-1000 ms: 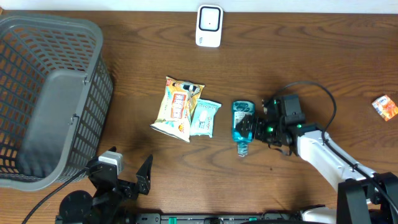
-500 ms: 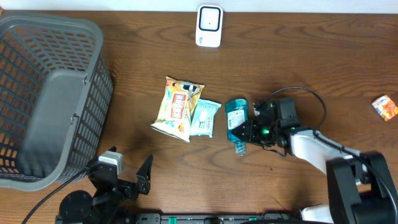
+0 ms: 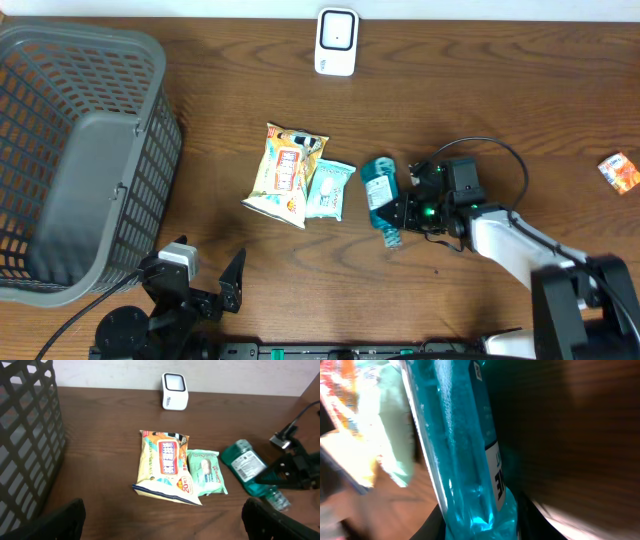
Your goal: Scan the item barcode
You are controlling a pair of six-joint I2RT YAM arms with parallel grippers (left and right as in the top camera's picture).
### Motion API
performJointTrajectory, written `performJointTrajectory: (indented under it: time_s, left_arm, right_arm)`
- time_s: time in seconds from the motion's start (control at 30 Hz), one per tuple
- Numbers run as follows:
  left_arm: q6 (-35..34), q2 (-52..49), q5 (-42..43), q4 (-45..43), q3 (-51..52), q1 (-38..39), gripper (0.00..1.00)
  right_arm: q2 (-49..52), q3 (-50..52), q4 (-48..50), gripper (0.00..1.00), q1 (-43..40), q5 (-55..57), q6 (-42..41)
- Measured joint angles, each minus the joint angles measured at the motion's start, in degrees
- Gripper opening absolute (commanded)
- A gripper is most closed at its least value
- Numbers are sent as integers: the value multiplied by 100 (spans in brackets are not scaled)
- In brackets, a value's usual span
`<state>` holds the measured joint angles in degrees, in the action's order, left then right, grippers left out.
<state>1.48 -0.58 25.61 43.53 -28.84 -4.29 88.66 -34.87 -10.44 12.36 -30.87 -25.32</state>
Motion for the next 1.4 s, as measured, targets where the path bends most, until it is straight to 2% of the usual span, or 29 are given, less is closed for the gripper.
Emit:
performJointTrajectory:
  time_s: [0.13,0.3,0.4,0.47,0.7,0.77,1.1,1.2,1.27,1.33,1.4]
  left_arm:
    - [0,0,0,2,0,0,98]
    - [0,0,0,0,0,0,98]
    - [0,0,0,0,0,0,98]
    - [0,0,0,0,0,0,98]
    - [0,0,0,0,0,0,98]
    - [0,0,0,0,0,0,98]
    - [0,0,0,0,0,0,98]
    - [0,0,0,0,0,0,98]
    - [0,0,0,0,0,0,98]
    - [0,0,0,2,0,0,98]
    - [0,0,0,2,0,0,98]
  right_arm:
    - [-501,13,-509,20,0,743,79]
    - [-1237,-11,-863,21,15,1432,149]
    - [-1379,-15,-1003,20,20,1781,157]
    - [-1370,-15,-1051,25,20,1919,160]
    - [-1370,-15,-1071,64,350,2282,146]
    - [-1370,-15,-1071,99,378,2286,85]
    - [-1370,-15,-638,98,376,1700,-111]
    - [-1370,-15,-385,95,378,1596,-638]
    - [-1370,-13,-107,88,385,1561,-1084]
    - [-1349,9,457,71,468,1550,-1408]
    - [-1296,2,896,61,619,1541,-1572]
